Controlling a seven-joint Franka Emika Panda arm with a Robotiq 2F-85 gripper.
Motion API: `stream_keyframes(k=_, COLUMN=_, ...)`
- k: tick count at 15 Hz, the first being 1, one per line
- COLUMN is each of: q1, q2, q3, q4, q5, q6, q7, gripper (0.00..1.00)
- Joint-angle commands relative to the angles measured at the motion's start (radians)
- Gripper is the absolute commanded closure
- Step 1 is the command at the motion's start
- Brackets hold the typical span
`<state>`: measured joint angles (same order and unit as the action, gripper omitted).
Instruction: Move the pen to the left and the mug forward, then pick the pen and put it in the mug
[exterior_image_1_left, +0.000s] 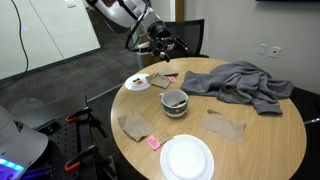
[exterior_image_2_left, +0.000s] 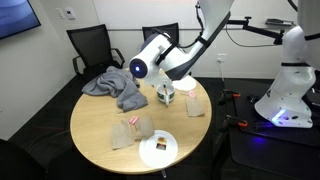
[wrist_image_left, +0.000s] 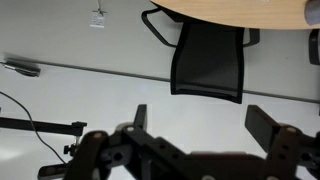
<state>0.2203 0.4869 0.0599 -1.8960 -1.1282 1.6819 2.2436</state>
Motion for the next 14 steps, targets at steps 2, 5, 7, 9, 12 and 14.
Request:
stream_keyframes(k=2, q1=-0.02, q2=-0.147, q3=0.022, q4=-0.063, q5=0.035, q6=-0.025, q7=-0.055, gripper=0.0)
stream_keyframes(k=5, q1=-0.021, q2=-0.202, q3=0.026, q4=-0.069, q5=0.041, q6=-0.029, q7=-0.069, gripper=0.0)
stream_keyframes(k=7, q1=-0.022, q2=-0.226, q3=0.029, q4=-0.075, q5=0.038, q6=-0.023, q7=-0.077, gripper=0.0)
stream_keyframes(k=9, q1=-0.02, q2=-0.184, q3=0.027, q4=-0.039, q5=0.022, q6=-0.018, q7=-0.061, gripper=0.0)
stream_keyframes(k=12, q1=-0.02, q2=-0.201, q3=0.029, q4=-0.047, q5=0.022, q6=-0.018, q7=-0.063, gripper=0.0)
stream_keyframes(k=14, q1=-0.02, q2=-0.202, q3=0.029, q4=-0.052, q5=0.022, q6=-0.018, q7=-0.063, gripper=0.0)
